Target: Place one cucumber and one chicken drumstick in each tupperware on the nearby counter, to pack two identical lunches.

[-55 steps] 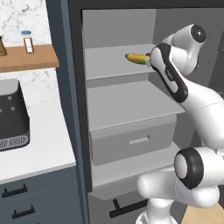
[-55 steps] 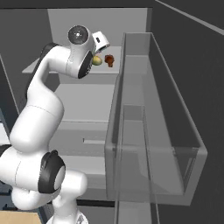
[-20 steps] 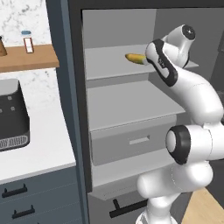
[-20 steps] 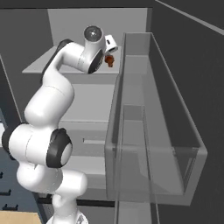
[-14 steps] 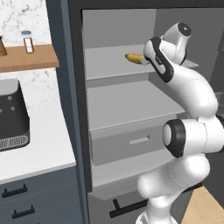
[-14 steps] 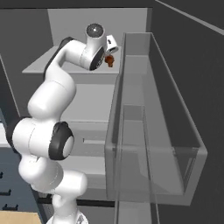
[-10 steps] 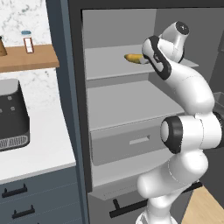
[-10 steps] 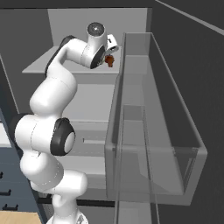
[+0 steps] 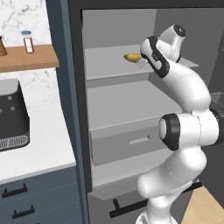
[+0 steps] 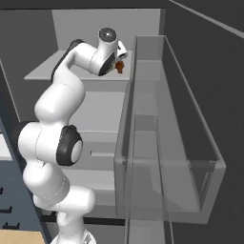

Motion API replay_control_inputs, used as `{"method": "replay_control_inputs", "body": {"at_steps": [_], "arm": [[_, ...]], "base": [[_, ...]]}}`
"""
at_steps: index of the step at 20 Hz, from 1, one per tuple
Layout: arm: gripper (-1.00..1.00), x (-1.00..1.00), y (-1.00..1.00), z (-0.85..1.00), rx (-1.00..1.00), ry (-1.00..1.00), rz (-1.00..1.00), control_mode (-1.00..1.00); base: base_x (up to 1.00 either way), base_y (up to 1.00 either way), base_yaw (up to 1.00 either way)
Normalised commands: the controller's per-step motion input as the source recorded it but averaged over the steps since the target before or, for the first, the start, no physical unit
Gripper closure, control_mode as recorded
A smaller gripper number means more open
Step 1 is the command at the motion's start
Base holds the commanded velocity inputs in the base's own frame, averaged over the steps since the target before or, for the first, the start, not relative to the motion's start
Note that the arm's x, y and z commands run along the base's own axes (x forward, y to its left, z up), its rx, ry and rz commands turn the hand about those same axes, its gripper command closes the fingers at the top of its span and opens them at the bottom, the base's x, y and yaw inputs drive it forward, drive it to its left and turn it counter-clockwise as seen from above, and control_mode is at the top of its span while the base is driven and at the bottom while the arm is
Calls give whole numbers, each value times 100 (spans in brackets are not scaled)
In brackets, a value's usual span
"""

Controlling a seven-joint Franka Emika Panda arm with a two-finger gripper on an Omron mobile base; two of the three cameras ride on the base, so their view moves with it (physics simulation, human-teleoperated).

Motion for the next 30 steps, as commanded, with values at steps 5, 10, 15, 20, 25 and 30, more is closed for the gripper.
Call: {"method": "replay_control_inputs", "body": {"at_steps": [5, 10, 15, 20, 25, 30], "arm": [[100, -21, 25, -42, -5, 3, 6, -100], [100, 6, 7, 9, -11, 1, 1, -100], [100, -55, -5, 28, -8, -23, 0, -100], [100, -72, -5, 30, -2, -30, 0, -100], [100, -61, 0, 88, -1, -6, 0, -100], [100, -64, 0, 80, -4, 9, 0, -100]], "base": [[0, 0, 0], [0, 0, 0], [0, 0, 0], [0, 0, 0], [0, 0, 0], [0, 0, 0]]}}
